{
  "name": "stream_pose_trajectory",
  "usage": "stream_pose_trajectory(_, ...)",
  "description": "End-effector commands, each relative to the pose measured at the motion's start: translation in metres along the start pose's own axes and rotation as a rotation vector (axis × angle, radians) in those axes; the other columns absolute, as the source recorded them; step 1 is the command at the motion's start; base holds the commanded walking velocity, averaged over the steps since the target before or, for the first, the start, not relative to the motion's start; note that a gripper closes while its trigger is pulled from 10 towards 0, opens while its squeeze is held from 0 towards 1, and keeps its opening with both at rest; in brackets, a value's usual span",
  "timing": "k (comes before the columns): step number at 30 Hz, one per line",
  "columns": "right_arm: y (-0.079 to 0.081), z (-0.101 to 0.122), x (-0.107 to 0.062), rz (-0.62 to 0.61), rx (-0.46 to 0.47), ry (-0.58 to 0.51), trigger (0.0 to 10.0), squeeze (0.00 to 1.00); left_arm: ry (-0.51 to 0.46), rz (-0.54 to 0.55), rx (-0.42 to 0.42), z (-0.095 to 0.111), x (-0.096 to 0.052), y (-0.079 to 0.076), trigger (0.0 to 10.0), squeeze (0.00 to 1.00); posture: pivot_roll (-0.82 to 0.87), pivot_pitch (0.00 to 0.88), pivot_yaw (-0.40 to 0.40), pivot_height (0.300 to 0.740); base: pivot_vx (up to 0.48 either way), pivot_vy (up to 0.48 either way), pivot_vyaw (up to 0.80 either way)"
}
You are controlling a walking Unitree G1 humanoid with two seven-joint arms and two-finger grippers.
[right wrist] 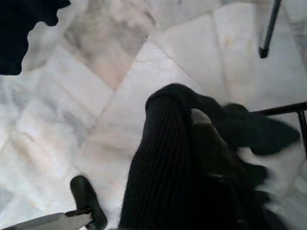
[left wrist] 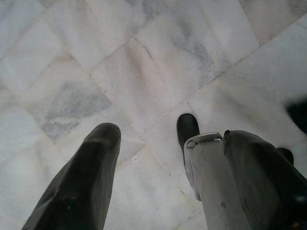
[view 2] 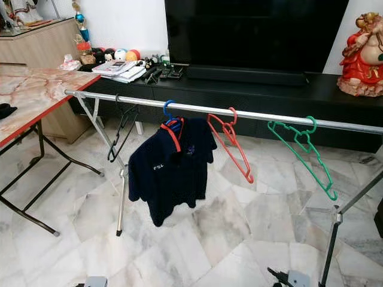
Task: Hang hanger
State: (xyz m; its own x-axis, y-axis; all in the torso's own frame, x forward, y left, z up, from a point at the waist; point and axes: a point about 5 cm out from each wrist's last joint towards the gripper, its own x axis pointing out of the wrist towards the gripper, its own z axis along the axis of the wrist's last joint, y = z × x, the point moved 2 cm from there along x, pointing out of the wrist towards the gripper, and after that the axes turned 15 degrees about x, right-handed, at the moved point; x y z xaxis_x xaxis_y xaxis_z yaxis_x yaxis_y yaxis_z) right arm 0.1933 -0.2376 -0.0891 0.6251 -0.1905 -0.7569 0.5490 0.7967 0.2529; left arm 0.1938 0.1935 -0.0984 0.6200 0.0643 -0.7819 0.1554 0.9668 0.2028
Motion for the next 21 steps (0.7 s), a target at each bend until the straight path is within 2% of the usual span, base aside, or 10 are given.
stream_pose_trajectory(1, 0.003, -0.001, 0.000, 0.006, 0.015, -0.017, 10.0, 0.00, 0.038, -0.008, 0.012, -0.009, -0.002, 0.001, 10.0, 0.00, -0.04, 0.011, 0.044, 0.740, 0.000, 0.000, 0.00)
stream_pose_trajectory(8, -0.002, -0.018, -0.003, -0.016, 0.050, 0.020, 10.0, 0.00, 0.047, -0.019, 0.028, -0.012, -0.002, 0.000, 10.0, 0.00, -0.04, 0.000, 0.052, 0.740, 0.000, 0.000, 0.00)
stream_pose_trajectory(10, -0.003, -0.023, -0.005, -0.015, 0.036, 0.034, 10.0, 0.00, 0.047, -0.020, 0.029, -0.012, -0.002, 0.001, 10.0, 0.00, -0.04, 0.000, 0.052, 0.740, 0.000, 0.000, 0.00)
stream_pose_trajectory(11, -0.003, -0.027, -0.005, -0.004, -0.015, 0.050, 10.0, 0.00, 0.045, -0.019, 0.028, -0.011, -0.002, 0.001, 10.0, 0.00, -0.04, 0.000, 0.053, 0.740, 0.000, 0.000, 0.00)
stream_pose_trajectory(13, -0.004, -0.029, -0.006, 0.001, -0.048, 0.059, 10.0, 0.00, 0.044, -0.019, 0.027, -0.011, -0.002, 0.001, 10.0, 0.00, -0.04, 0.000, 0.054, 0.740, 0.000, 0.000, 0.00)
stream_pose_trajectory(21, -0.002, -0.027, -0.005, 0.015, -0.088, 0.063, 10.0, 0.00, 0.041, -0.020, 0.025, -0.009, -0.001, 0.001, 10.0, 0.00, -0.04, 0.006, 0.051, 0.740, 0.000, 0.000, 0.00)
